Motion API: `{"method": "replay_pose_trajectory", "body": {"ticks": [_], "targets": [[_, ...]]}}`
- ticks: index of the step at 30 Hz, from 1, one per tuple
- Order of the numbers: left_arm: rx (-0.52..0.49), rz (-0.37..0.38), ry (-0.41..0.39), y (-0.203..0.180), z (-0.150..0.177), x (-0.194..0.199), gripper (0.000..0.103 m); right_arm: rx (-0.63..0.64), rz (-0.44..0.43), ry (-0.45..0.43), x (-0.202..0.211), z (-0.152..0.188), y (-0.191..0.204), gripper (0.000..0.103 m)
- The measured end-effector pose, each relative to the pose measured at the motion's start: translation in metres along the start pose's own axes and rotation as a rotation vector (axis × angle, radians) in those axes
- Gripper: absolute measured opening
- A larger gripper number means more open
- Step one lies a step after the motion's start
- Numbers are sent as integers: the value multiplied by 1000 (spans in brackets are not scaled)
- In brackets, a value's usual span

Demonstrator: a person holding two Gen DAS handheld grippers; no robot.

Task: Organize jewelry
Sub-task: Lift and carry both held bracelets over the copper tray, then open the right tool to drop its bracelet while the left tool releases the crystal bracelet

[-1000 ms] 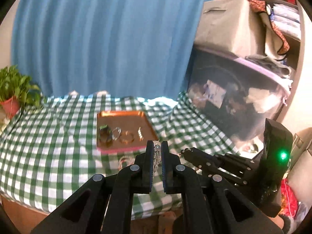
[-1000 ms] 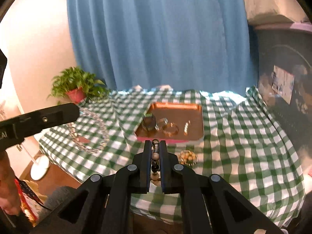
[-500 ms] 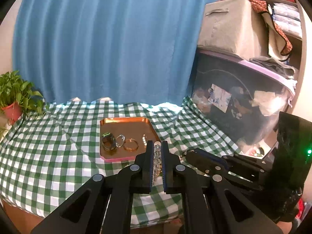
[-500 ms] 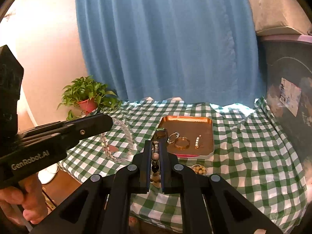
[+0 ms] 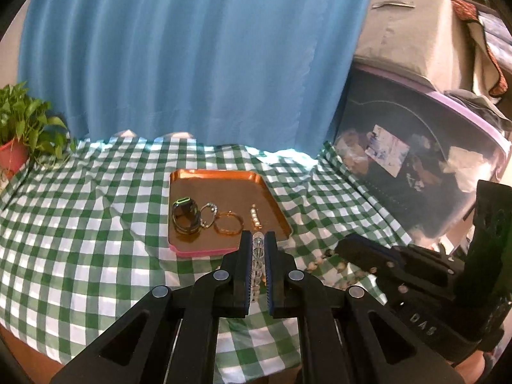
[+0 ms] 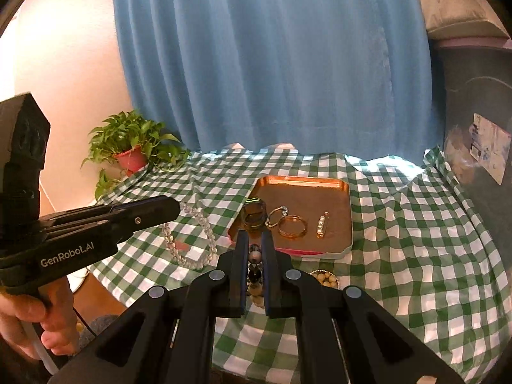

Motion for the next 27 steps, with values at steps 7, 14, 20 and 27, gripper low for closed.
{"method": "replay_pose_trajectory", "body": {"ticks": [7, 14, 20, 27], "targets": [[29, 3, 38, 16, -1, -42, 7, -9, 0, 24, -28, -3, -15, 6], [47, 6, 75, 27, -4, -92, 7, -15, 5, 54, -66, -6, -36, 6], [107, 37, 100, 38, -13, -141, 7, -30, 12, 70, -100, -10, -61, 6], [139, 53, 106, 36, -21, -187, 7, -65, 4, 78, -140, -14, -88, 6]]}}
Point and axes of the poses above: each gripper's, at about its wrist camera, not at the fingertips, and x roughly against the way its jaws point, y to its left, z to its underside, the point moved 5 cm from there along -x, roughly the way its jaws point, and after that the axes turned 12 degrees about -z, right-handed, at the moved point
